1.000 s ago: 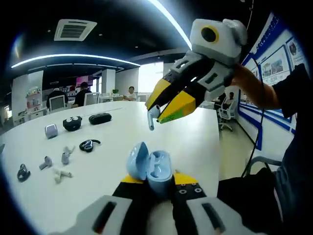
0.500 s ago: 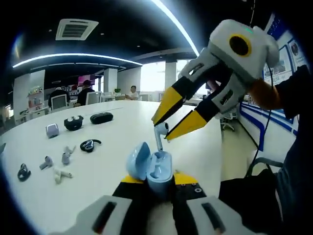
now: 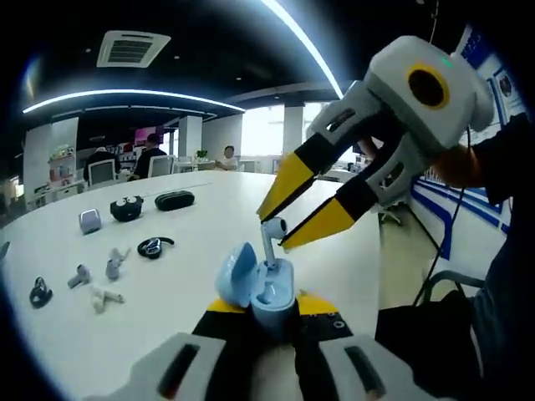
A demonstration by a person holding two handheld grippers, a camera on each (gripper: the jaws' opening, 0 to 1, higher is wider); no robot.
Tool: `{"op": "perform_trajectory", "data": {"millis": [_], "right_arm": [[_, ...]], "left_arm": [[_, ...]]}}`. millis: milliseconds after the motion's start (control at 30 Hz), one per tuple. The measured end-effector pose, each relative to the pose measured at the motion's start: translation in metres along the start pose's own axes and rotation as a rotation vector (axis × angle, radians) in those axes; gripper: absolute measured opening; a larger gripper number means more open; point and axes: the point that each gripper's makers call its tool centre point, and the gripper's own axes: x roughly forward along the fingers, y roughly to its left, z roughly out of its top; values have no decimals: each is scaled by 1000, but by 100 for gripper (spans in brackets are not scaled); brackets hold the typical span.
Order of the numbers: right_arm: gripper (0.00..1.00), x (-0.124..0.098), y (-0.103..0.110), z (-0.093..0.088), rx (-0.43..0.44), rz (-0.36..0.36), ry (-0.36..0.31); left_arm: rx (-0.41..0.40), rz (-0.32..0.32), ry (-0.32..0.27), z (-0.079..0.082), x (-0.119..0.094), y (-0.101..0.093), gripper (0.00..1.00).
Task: Pick up the earbuds from the table and place the earbuds into the earbud case
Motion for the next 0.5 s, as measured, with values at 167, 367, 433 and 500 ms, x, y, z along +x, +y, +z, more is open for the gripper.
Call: {"op": "perform_trajectory", "data": {"millis": [167, 367, 433, 500], "right_arm": [[10, -1, -2, 1, -3, -4, -1], [10, 0, -2, 4, -22, -12, 2], [10, 0, -1, 4, -26, -10, 3], [10, 0, -1, 3, -31, -12, 7]], "left_arm": [[1, 0, -1, 0, 0, 0, 20], [4, 1, 0, 0, 0, 0, 20], [3, -1, 0, 0, 0, 0, 20], [3, -1, 0, 0, 0, 0, 20]]}}
